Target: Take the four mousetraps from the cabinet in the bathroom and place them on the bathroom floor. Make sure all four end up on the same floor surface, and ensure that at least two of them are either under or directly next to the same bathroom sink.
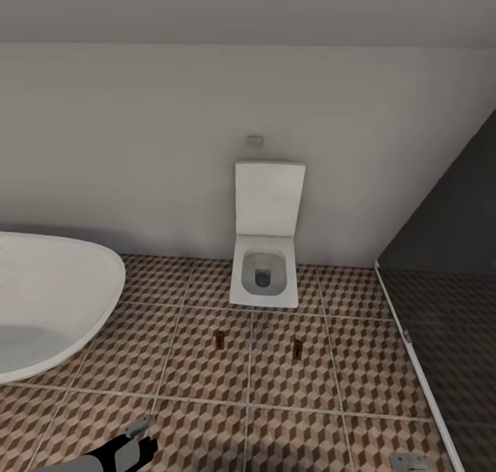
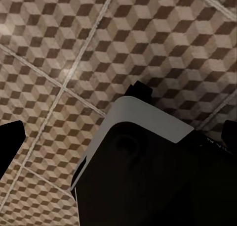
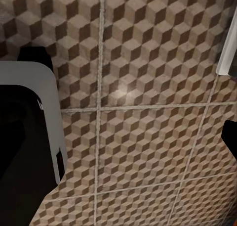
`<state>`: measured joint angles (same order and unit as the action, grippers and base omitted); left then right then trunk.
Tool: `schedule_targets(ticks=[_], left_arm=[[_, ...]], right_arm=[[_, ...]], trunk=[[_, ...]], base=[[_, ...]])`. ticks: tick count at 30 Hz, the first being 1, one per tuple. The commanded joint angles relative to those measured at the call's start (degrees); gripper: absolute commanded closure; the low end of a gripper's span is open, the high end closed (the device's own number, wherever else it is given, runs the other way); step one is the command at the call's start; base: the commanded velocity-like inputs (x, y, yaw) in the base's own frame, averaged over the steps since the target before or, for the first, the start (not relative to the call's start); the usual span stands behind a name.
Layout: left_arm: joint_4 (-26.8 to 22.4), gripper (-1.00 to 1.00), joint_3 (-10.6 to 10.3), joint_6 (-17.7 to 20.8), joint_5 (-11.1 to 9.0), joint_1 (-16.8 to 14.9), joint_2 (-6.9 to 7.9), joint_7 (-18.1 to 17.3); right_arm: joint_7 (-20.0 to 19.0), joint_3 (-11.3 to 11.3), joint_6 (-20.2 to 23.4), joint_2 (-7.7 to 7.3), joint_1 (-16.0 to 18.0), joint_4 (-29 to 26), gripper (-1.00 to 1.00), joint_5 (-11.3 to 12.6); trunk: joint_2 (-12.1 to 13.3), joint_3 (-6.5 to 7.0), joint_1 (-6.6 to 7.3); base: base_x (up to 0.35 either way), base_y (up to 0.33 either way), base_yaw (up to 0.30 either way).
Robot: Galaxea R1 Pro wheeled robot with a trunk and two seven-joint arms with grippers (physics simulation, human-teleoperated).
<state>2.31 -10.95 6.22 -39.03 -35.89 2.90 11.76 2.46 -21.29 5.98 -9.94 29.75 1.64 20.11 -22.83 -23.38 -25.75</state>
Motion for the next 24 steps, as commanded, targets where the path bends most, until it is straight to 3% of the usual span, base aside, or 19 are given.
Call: schedule_targets(ticks=[1, 24], left_arm=[[0.1, -1.0, -0.5, 0.2, -0.4, -0.1, -0.02, 0.1], [0.0, -1.0, -0.5, 0.1, -0.3, -0.1, -0.09, 0.1]], right_arm=[[0.1, -0.5, 0.2, 0.01, 0.0, 0.0, -1.0, 0.5], [0.1, -0.5, 0.2, 0.01, 0.0, 0.0, -1.0, 0.5]], trunk=[[-0.1, 0.02, -0.03], [-0.1, 2.12, -0.03]], base=[[0.0, 0.0, 0.077], [0.0, 0.0, 0.083]])
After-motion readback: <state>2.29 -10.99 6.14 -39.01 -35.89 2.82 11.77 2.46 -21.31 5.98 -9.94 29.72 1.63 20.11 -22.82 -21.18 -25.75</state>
